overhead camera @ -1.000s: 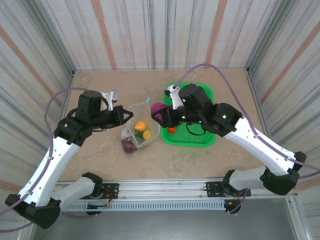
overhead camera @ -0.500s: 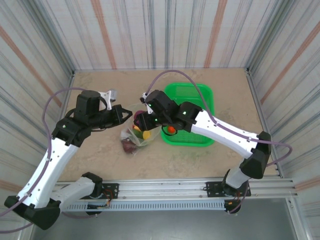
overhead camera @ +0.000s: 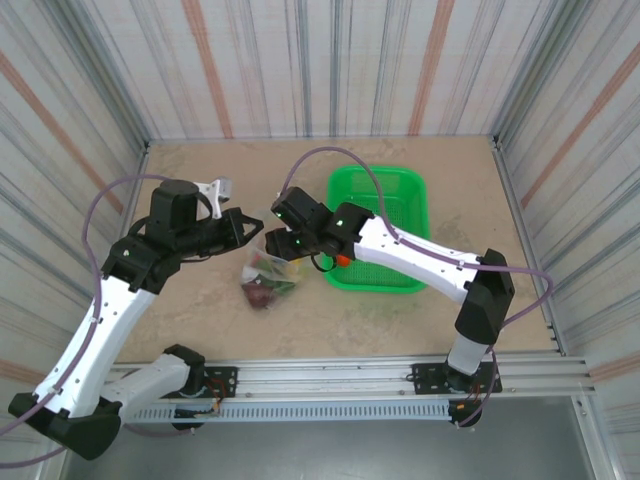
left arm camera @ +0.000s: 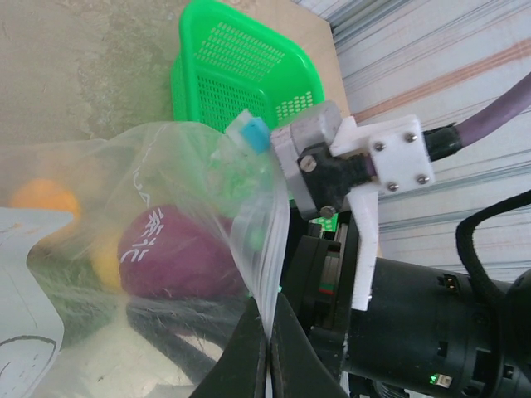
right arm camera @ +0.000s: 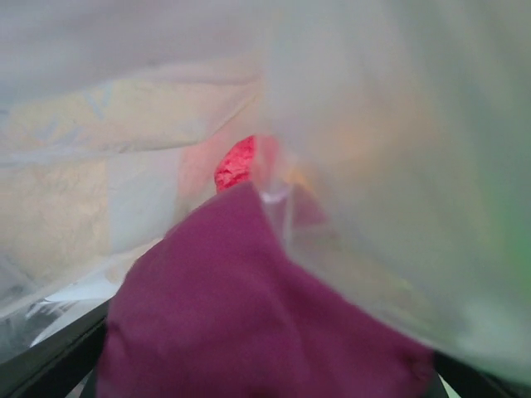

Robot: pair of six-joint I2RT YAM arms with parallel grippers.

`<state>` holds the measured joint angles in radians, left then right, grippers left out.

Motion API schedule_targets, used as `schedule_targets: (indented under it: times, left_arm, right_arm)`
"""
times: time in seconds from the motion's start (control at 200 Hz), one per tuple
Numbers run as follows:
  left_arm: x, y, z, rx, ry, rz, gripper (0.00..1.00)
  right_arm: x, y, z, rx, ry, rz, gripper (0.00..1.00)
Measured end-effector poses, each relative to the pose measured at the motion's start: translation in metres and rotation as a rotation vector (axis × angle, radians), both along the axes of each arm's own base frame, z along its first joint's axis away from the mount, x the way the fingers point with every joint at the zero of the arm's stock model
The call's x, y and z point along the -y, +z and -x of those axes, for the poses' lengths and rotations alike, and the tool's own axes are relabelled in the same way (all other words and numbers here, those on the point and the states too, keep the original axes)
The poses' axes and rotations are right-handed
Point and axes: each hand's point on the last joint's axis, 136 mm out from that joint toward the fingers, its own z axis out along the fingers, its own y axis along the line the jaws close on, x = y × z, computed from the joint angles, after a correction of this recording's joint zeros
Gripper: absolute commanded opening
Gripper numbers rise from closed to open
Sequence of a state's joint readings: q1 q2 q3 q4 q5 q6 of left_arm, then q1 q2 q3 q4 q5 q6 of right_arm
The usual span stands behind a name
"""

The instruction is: Place the food in the zip-top bag and seal the zipper

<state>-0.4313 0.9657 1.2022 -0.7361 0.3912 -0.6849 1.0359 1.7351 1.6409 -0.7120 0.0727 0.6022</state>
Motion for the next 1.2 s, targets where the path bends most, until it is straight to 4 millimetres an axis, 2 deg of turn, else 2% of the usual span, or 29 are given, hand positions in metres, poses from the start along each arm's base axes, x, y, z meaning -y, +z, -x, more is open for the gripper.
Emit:
schedule_targets:
  times: [0.2,0.336,0.441,0.536,0.641,0.726,0.801,0.837,0.897,0.992,1.082,1.202]
  left_arm:
    - [-0.001,0.002,0.002,0.008,0.000,0.004,0.00]
    - [-0.001,0.002,0.002,0.008,0.000,0.004,0.00]
    - [-0.002,0.003,0.002,0.013,0.007,0.001,0.00]
    - [-0.004,0.004,0.002,0.020,0.013,0.000,0.00]
    - [-0.006,0.005,0.005,0.027,0.018,0.000,0.00]
    - [-0.009,0.005,0.008,0.030,0.023,-0.002,0.00]
    - [-0.011,0.004,0.011,0.028,0.025,-0.005,0.00]
    - [-0.011,0.004,0.012,0.030,0.027,-0.006,0.00]
    - [-0.013,0.005,0.013,0.032,0.031,-0.007,0.00]
    - [-0.013,0.004,0.014,0.029,0.031,-0.010,0.00]
    - [-0.014,0.002,0.015,0.022,0.031,-0.013,0.00]
    - [-0.015,0.002,0.015,0.024,0.037,-0.016,0.00]
  right_arm:
    - [-0.001,0.006,-0.001,0.009,-0.001,-0.011,0.81]
    - [-0.001,0.009,0.000,0.013,0.003,-0.015,0.75]
    - [0.003,0.021,0.003,0.025,0.014,-0.037,0.71]
    - [0.009,0.049,0.009,0.049,0.023,-0.097,0.69]
    - [0.026,0.093,0.017,0.105,0.025,-0.182,0.69]
    - [0.049,0.126,0.017,0.151,-0.004,-0.250,0.69]
    - [0.078,0.136,0.005,0.166,-0.068,-0.284,0.68]
    - [0.096,0.131,-0.003,0.161,-0.113,-0.284,0.67]
    - [0.126,0.112,-0.017,0.129,-0.201,-0.266,0.66]
    - [0.159,0.062,-0.033,0.033,-0.311,-0.195,0.66]
    - [0.172,0.013,-0.035,-0.069,-0.346,-0.116,0.67]
    - [0.169,-0.035,-0.036,-0.181,-0.344,-0.024,0.67]
